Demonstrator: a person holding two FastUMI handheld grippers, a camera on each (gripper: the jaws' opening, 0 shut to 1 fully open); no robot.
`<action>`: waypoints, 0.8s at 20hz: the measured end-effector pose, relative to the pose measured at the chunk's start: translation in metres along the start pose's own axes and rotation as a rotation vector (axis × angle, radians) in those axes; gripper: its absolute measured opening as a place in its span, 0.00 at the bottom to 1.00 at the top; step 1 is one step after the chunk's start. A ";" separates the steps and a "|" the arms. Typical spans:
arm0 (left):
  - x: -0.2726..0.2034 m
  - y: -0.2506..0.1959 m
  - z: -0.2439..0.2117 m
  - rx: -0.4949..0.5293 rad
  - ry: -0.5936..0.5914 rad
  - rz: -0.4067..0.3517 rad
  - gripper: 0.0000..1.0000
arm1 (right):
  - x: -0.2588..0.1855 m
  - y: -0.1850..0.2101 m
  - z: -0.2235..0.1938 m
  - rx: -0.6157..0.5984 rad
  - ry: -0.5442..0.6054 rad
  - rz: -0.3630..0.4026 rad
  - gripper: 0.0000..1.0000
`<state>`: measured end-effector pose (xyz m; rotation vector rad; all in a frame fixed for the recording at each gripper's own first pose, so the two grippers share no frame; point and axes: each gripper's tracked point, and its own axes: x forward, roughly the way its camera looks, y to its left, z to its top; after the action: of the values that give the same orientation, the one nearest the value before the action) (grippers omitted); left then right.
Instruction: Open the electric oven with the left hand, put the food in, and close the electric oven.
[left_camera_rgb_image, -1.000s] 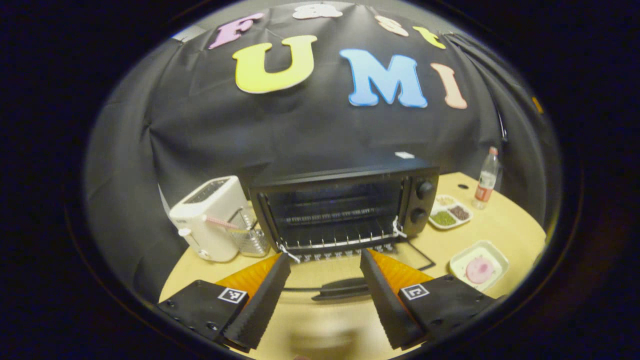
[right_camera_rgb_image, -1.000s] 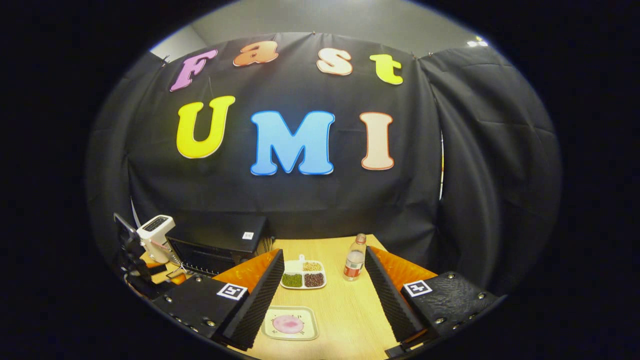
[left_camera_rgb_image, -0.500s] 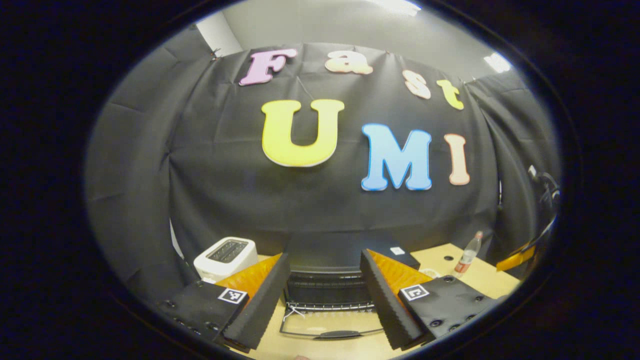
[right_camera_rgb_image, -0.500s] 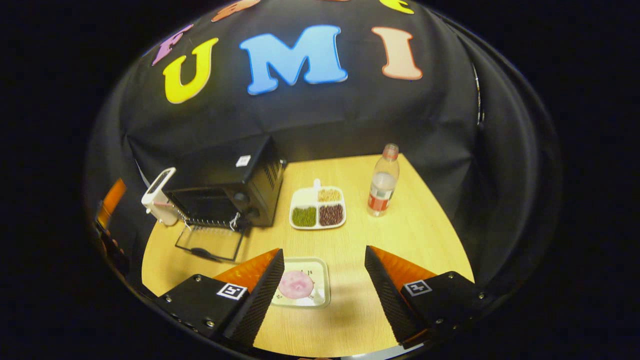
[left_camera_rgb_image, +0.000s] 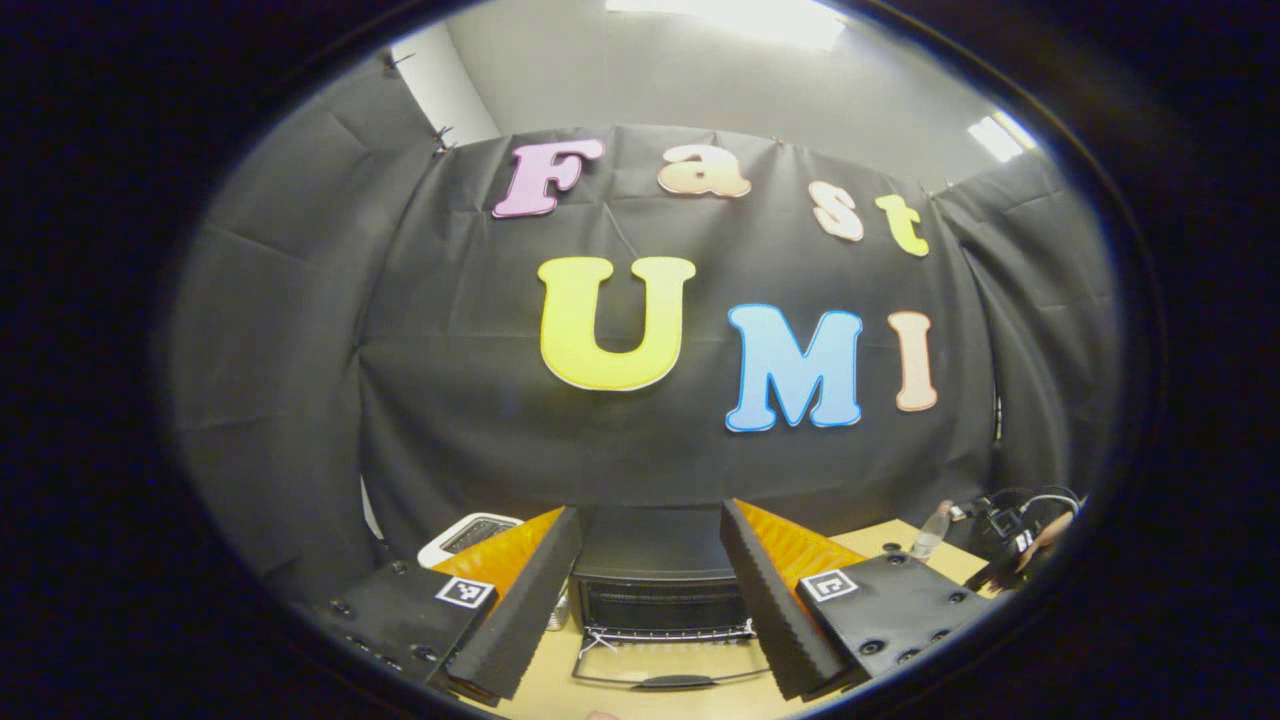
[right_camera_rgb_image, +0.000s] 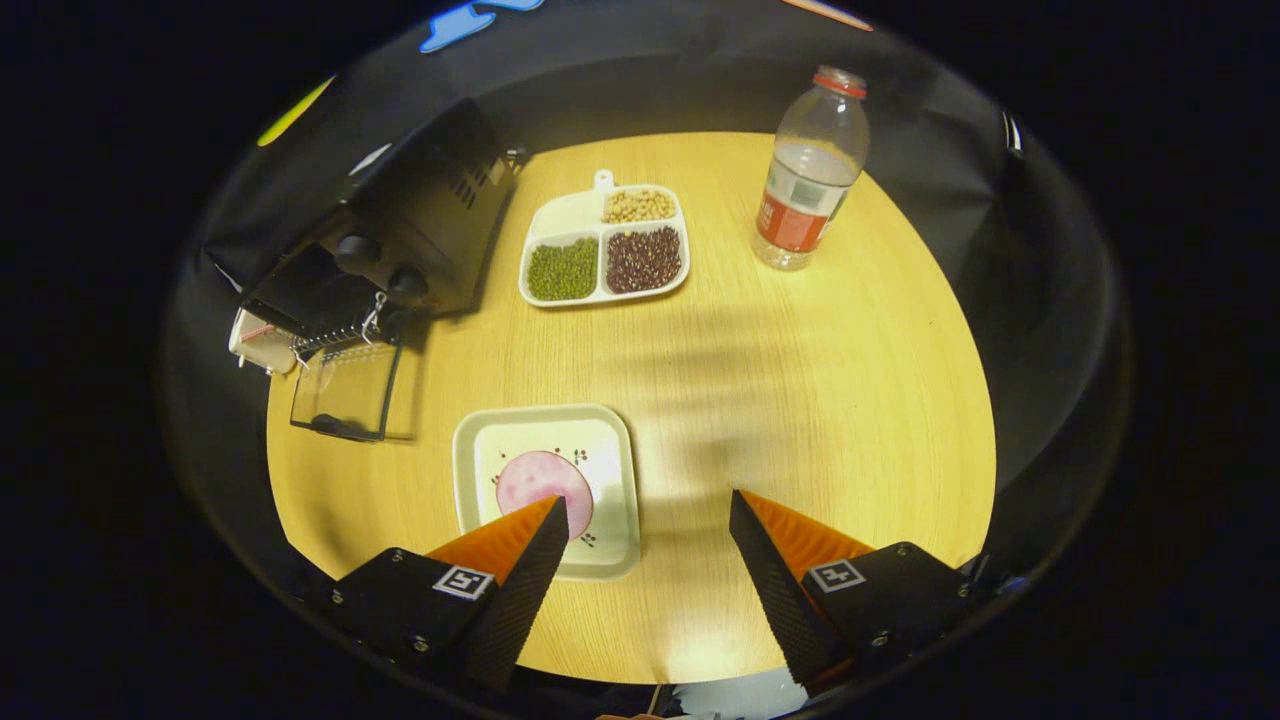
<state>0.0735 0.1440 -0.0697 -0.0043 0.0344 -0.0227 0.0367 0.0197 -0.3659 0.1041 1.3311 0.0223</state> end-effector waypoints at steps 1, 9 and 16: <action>-0.002 0.002 -0.002 0.002 0.006 0.008 1.00 | 0.010 0.002 0.000 -0.004 0.026 0.004 0.98; -0.018 0.022 -0.024 -0.014 0.069 0.081 1.00 | 0.052 0.001 -0.002 -0.070 0.138 -0.058 0.99; -0.022 0.024 -0.029 -0.031 0.085 0.094 1.00 | 0.062 0.002 -0.003 -0.090 0.145 -0.071 0.96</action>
<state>0.0507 0.1686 -0.0976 -0.0328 0.1202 0.0713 0.0491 0.0267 -0.4266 -0.0218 1.4755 0.0297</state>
